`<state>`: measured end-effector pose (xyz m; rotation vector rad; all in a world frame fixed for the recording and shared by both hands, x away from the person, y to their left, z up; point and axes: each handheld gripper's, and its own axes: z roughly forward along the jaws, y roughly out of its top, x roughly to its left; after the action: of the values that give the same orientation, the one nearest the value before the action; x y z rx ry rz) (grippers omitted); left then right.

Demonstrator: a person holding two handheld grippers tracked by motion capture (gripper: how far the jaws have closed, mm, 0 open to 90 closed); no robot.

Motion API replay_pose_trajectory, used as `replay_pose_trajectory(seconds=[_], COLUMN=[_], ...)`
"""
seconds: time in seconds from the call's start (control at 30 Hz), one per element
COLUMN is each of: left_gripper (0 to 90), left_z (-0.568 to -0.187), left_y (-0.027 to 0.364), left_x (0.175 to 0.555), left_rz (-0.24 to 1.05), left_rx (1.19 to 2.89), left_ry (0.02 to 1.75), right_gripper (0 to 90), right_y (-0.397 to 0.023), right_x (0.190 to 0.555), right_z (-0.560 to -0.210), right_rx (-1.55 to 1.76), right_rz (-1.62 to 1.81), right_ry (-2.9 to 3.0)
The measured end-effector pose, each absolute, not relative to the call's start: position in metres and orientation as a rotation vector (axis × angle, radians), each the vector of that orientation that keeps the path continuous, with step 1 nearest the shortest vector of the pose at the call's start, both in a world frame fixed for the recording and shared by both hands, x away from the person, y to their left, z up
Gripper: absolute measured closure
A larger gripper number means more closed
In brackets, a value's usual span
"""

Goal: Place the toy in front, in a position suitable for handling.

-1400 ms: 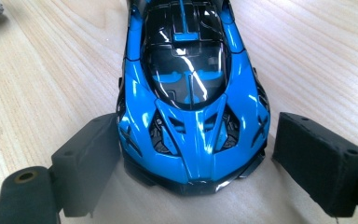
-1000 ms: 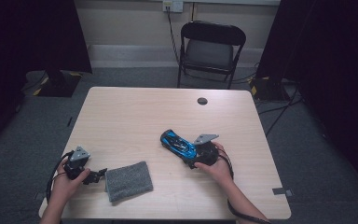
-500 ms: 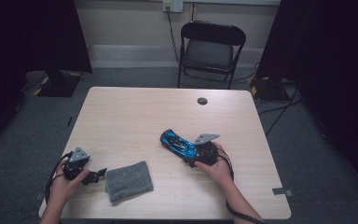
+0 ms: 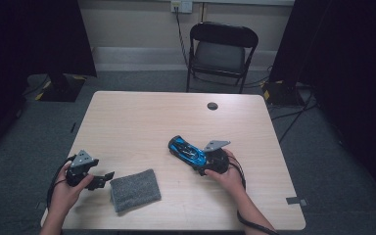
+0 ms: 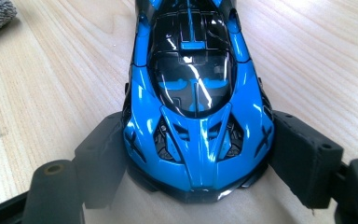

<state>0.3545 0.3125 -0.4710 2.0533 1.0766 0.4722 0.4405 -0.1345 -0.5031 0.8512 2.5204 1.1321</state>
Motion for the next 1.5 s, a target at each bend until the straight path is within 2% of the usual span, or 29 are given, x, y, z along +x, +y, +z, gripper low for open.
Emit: replay_pose_trajectory(seconds=[0.53, 0.7, 0.87, 1.03, 1.4, 1.5], left_gripper=[16.0, 16.1, 16.1, 18.9, 32.7, 34.1], left_z=[-0.452, -0.453, -0.450, -0.450, -0.464, -0.469], left_y=[0.276, 0.266, 0.262, 0.258, 0.263, 0.264], left_x=[0.338, 0.335, 0.333, 0.329, 0.313, 0.312], left_rz=[0.376, 0.305, 0.305, 0.273, 0.234, 0.232], left_rx=[2.094, 2.104, 2.108, 2.122, 2.211, 2.239], left_ry=[0.879, 0.841, 0.796, 0.768, 0.695, 0.686], right_gripper=[24.3, 24.3, 24.3, 24.3, 24.3, 24.3], right_y=[-0.134, -0.134, -0.134, -0.134, -0.134, -0.134], right_x=[0.440, 0.440, 0.440, 0.440, 0.440, 0.440], right_z=[-0.503, -0.503, -0.503, -0.503, -0.503, -0.503], right_rx=[0.852, 0.852, 0.852, 0.851, 0.851, 0.852], right_rz=[1.132, 1.131, 1.131, 1.131, 1.131, 1.131], right_ry=[2.520, 2.520, 2.520, 2.520, 2.520, 2.520])
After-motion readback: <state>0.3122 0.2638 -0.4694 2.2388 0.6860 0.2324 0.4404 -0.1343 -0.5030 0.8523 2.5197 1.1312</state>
